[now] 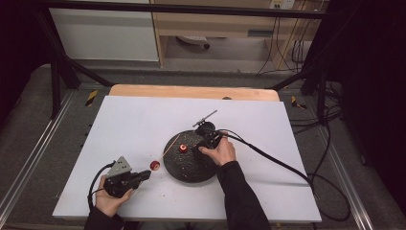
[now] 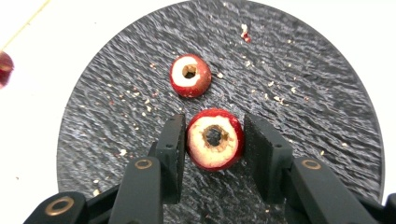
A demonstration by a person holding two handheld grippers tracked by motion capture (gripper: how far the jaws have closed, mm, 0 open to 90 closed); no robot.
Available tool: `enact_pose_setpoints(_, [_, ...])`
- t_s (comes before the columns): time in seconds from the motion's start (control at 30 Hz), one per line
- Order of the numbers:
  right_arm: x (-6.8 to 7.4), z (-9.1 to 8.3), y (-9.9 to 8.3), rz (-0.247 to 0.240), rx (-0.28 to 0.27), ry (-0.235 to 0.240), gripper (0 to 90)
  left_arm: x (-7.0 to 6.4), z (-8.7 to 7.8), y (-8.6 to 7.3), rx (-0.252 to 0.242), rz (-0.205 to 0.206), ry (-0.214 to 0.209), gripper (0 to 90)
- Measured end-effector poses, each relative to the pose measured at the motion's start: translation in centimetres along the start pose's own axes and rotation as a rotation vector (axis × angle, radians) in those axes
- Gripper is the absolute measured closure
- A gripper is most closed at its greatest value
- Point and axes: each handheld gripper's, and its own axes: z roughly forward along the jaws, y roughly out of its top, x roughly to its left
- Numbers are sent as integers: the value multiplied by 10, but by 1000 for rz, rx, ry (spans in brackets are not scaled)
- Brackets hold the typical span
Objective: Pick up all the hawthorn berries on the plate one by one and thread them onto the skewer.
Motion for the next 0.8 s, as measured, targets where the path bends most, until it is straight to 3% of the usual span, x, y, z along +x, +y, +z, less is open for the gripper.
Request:
enact_pose_setpoints(0.3, [6,-16,-5,7,-77,11,609,-2,1,1,-5,3,-1,883])
enact_pose_setpoints(0.8, [-1,-36,-34,94,-306,74,610,-8,4,3,-14,7,-6,883])
